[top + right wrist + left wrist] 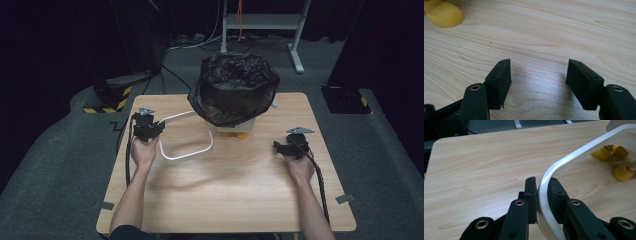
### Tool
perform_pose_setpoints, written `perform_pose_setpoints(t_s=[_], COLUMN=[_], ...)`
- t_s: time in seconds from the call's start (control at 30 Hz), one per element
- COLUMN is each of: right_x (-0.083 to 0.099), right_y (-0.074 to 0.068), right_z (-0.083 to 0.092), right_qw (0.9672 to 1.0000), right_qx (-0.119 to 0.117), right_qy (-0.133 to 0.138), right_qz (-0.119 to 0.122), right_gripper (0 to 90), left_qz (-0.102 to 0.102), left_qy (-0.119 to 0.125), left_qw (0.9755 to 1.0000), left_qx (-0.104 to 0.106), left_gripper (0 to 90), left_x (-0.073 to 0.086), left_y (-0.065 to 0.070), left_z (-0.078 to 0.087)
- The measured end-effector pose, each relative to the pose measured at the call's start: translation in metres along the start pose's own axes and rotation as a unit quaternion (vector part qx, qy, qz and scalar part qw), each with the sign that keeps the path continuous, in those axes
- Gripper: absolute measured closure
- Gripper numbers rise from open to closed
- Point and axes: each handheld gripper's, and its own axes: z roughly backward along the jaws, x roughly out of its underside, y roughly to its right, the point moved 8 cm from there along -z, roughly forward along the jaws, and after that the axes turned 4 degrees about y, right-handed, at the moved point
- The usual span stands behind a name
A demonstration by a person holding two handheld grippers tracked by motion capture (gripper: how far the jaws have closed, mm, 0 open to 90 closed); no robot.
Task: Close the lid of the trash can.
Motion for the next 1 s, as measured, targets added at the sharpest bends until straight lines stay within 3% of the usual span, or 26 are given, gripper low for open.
perform_pose_setpoints(t_s=[0.27, 0.7, 0.87, 1.0], right_x=[0.0, 0.0, 0.0, 0.0], right_y=[0.0, 0.0, 0.0, 0.0], right_z=[0.0, 0.0, 0.0, 0.0], right_qw=[1.0, 1.0, 1.0, 1.0], right_qx=[0.0, 0.0, 0.0, 0.0], right_qy=[0.001, 0.001, 0.001, 0.001], right_qz=[0.0, -0.002, -0.002, -0.002], right_gripper=[36.4, 36.4, 36.4, 36.3], left_qz=[-0.002, 0.014, -0.008, -0.006], left_qy=[-0.004, 0.006, -0.002, 0.006], left_qw=[1.0, 0.9999, 0.9999, 0.9999], left_qx=[-0.001, -0.003, -0.012, -0.007], left_gripper=[79.2, 79.4, 79.4, 79.4], left_x=[-0.005, -0.017, -0.023, -0.028], left_y=[-0.004, -0.017, -0.021, -0.022], left_z=[0.008, 0.026, 0.031, 0.036])
